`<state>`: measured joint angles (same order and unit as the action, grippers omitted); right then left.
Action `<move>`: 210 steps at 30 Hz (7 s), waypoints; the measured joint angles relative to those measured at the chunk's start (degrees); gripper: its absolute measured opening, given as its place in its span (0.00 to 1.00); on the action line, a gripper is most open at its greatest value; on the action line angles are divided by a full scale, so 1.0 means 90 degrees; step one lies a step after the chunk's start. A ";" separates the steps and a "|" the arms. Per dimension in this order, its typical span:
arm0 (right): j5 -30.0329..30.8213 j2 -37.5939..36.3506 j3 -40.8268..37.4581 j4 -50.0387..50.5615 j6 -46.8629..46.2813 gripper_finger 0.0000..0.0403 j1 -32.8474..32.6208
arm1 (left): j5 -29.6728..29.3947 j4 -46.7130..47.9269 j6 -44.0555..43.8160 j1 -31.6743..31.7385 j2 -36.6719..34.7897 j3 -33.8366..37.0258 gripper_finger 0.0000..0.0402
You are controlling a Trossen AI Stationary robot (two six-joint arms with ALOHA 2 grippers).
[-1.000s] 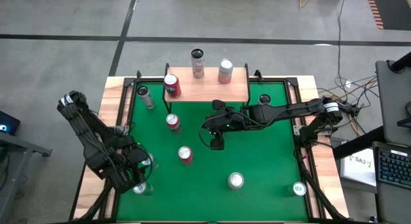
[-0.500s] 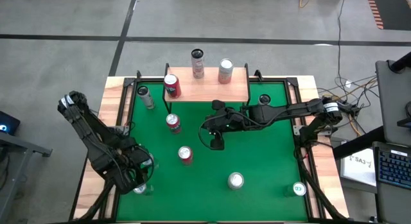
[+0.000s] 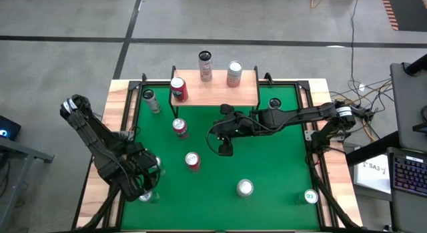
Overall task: Place canned beverage on shelf
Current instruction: Put the top left blue soda can on the shelf
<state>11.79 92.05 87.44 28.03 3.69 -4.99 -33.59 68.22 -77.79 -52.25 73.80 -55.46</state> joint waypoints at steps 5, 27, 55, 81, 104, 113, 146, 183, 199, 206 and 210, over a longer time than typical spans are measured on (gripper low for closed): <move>0.0000 0.0000 0.0000 0.0002 -0.0008 0.03 0.0000 | -0.0023 -0.0012 -0.0003 0.0000 0.0002 0.0019 0.66; 0.0000 0.0000 -0.0002 0.0000 -0.0027 0.03 0.0000 | 0.0268 -0.0033 -0.0661 -0.0010 -0.0002 -0.0049 0.66; 0.0000 0.0000 -0.0003 0.0000 0.0095 0.03 0.0000 | 0.0168 0.0800 -0.0992 -0.0017 0.0012 -0.0573 0.75; 0.0000 0.0000 -0.0013 0.0000 0.0094 0.03 0.0000 | -0.0157 0.0807 -0.1390 -0.0005 0.1420 -0.0525 0.78; 0.0000 0.0000 -0.0012 0.0002 0.0045 0.03 0.0000 | -0.0122 0.1181 -0.1468 -0.0005 0.1484 -0.0811 0.58; -0.0036 0.0000 -0.0015 -0.0050 0.0182 0.03 0.0000 | -0.0922 0.1907 -0.1364 -0.0007 0.1445 -0.1972 0.58; -0.1145 0.0000 -0.0015 -0.1005 0.0058 0.03 0.0000 | -0.2549 0.1718 0.2242 0.1491 0.0686 -0.3349 0.58; -0.1091 0.0942 0.0051 -0.3565 0.0410 0.78 -0.0083 | -0.3197 0.0849 0.2287 0.1704 0.0578 -0.3348 0.58; -0.0772 0.1304 0.0051 -0.4529 0.0679 0.71 -0.0060 | -0.3662 0.0208 0.2451 0.1751 0.0595 -0.3347 0.58; -0.0804 0.1304 0.0051 -0.4517 0.0673 0.66 -0.0027 | -0.3674 0.0147 0.2583 0.1770 0.0595 -0.3347 0.58; -0.0813 0.1304 0.0051 -0.4507 0.0612 0.60 -0.0021 | -0.3680 0.0134 0.2604 0.1770 0.0595 -0.3347 0.58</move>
<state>4.47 103.79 87.90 -12.53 9.20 -5.18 -66.71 69.42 -54.36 -36.32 79.15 -85.58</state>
